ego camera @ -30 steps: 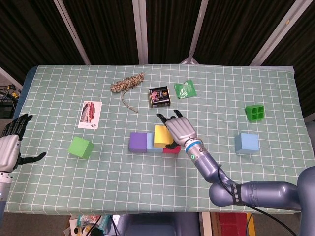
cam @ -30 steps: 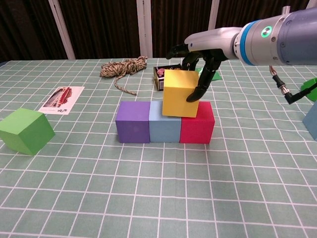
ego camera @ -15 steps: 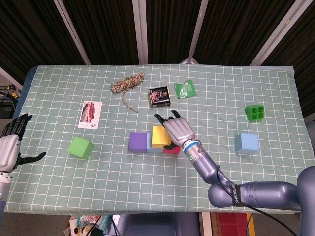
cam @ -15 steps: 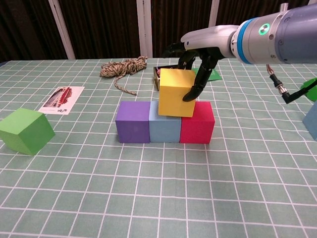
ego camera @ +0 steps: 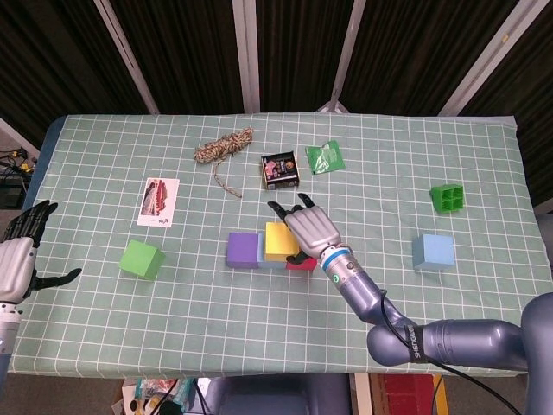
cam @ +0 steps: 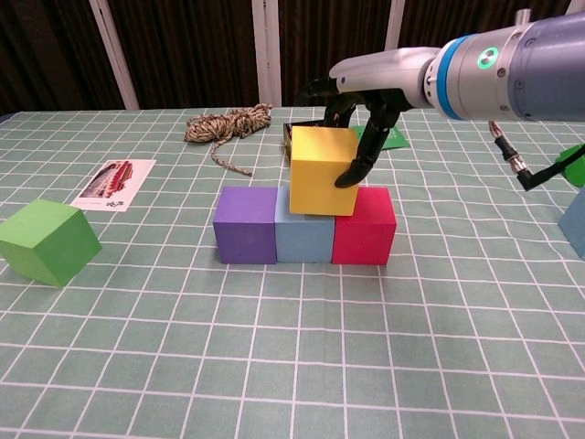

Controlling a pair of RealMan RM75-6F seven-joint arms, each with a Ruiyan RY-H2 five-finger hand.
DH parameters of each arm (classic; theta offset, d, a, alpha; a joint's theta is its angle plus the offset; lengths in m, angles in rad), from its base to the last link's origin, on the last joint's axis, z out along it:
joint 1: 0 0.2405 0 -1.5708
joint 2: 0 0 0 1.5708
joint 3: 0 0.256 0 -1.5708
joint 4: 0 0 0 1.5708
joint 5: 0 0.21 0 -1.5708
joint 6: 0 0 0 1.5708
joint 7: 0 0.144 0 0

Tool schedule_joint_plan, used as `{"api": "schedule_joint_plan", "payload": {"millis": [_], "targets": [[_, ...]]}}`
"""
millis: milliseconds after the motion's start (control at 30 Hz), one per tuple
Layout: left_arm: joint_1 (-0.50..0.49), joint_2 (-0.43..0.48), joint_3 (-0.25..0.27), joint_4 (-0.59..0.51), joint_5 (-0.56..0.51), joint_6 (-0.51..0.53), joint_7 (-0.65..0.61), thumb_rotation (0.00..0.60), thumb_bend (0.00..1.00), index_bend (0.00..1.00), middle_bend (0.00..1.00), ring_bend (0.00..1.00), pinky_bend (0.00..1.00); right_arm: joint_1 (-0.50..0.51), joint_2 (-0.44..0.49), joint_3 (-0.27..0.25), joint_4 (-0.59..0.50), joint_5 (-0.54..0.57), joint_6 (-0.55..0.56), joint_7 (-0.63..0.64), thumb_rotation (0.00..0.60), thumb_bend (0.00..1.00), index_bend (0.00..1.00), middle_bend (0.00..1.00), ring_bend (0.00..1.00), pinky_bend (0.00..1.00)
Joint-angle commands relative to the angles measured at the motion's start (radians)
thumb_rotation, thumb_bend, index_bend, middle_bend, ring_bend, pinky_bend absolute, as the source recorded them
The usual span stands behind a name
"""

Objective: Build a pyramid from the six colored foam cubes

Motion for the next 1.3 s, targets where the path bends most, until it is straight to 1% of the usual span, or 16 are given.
{"api": "schedule_joint_plan", "payload": {"millis": [33, 800, 1300], "targets": [[0.0, 0.0, 0.0, 0.0, 0.0, 0.0, 0.0, 0.6, 0.1, 0.0, 0.02, 0.0, 0.0, -0.001, -0.001, -0.001, 0.002, 0.0, -0.002, 0.002, 0.6, 0.24, 0.0, 0.43, 0.27, 0.04], [-0.001, -0.002, 0.001, 0.002, -0.002, -0.002, 0.002, 0.6, 0.1, 0.0, 0.02, 0.0, 0.0, 0.001, -0.015, -0.01, 0.022, 0.016, 0.005, -0.011, 0.6, 0.24, 0.0, 0.43, 0.27, 0.04], [0.0, 0.0, 0.001, -0.002, 0.003, 0.002, 0.001, 0.6, 0.1, 0.0, 0.02, 0.0, 0.0, 0.005, -0.004, -0.009, -0.001, 0.036, 0.014, -0.026, 0.6, 0.24, 0.0, 0.43, 0.27, 0.04]]}}
